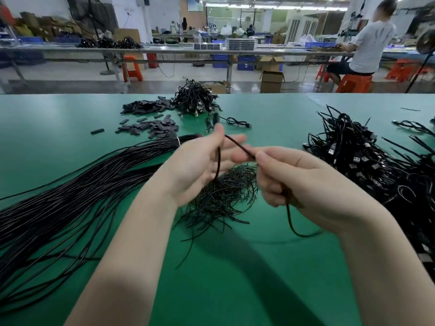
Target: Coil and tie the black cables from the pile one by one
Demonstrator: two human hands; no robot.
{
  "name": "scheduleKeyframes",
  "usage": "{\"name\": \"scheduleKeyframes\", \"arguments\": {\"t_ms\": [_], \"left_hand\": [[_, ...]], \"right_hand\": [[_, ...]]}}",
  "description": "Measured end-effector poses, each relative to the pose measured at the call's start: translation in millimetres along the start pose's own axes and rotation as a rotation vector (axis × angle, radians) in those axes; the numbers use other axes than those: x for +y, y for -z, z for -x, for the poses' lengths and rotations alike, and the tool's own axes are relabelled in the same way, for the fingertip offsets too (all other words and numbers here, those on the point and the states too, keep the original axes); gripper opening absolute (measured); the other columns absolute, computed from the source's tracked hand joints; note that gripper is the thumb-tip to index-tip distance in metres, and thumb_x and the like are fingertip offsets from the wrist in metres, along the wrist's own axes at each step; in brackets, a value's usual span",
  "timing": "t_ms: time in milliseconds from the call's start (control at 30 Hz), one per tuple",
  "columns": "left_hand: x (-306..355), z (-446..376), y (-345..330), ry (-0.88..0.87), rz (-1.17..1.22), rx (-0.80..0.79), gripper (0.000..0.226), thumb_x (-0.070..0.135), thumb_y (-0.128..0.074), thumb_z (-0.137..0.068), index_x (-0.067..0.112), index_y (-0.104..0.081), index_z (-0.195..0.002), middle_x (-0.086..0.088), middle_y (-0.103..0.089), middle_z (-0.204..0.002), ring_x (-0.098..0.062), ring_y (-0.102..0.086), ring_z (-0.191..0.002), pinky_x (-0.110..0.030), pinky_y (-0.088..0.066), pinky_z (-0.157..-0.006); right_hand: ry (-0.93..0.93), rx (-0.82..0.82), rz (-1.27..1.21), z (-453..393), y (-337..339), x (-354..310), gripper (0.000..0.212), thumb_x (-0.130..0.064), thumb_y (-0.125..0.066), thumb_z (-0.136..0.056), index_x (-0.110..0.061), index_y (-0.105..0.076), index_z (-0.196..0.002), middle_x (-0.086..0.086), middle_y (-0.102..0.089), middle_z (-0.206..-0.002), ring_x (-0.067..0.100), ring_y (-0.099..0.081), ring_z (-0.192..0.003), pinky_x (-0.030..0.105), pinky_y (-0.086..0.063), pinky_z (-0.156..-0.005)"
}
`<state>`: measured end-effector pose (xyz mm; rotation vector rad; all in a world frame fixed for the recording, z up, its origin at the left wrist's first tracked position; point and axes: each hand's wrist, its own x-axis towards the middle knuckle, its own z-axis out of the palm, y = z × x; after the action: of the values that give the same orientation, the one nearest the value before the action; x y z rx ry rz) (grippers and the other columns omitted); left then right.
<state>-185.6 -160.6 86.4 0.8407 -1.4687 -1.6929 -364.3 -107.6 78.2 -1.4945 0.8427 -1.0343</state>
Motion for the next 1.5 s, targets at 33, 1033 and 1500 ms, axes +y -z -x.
{"name": "scheduleKeyframes", "arguments": {"t_ms": [33, 1033, 1500], "left_hand": [[4, 0, 1, -0.046, 0.138, -0.006, 0.052, 0.041, -0.022, -0.105, 0.011, -0.061, -0.123, -0.004, -0.071, -0.116, -0.016, -0.066, -0.111, -0.029, -0.053, -0.093], [5, 13, -3, 0.072, -0.586, -0.240, 0.056, 0.050, -0.030, -0.102, 0.017, -0.074, -0.092, -0.003, -0.072, -0.066, -0.014, -0.063, -0.050, -0.016, -0.049, -0.058], [6, 5, -18, -0.128, 0.300, -0.038, 0.047, 0.037, -0.026, -0.105, 0.008, -0.063, -0.106, -0.006, -0.075, -0.095, -0.017, -0.072, -0.088, -0.028, -0.059, -0.083]], "right_hand": [[-0.024, -0.087, -0.007, -1, -3, 5, 0.033, -0.032, -0.050, -0.095, -0.008, -0.066, -0.110, -0.008, -0.042, -0.057, 0.010, -0.038, -0.050, 0.017, -0.035, -0.048], [-0.104, 0.450, 0.227, -8, 25, 29, 0.041, -0.058, -0.067, -0.077, -0.023, -0.053, -0.059, -0.010, -0.033, -0.051, 0.008, -0.026, -0.046, 0.021, -0.024, -0.044], [-0.093, -0.016, 0.170, -10, -13, 20, 0.033, -0.048, -0.053, -0.085, -0.022, -0.071, -0.075, -0.003, -0.041, -0.054, 0.016, -0.034, -0.055, 0.023, -0.030, -0.054]]}}
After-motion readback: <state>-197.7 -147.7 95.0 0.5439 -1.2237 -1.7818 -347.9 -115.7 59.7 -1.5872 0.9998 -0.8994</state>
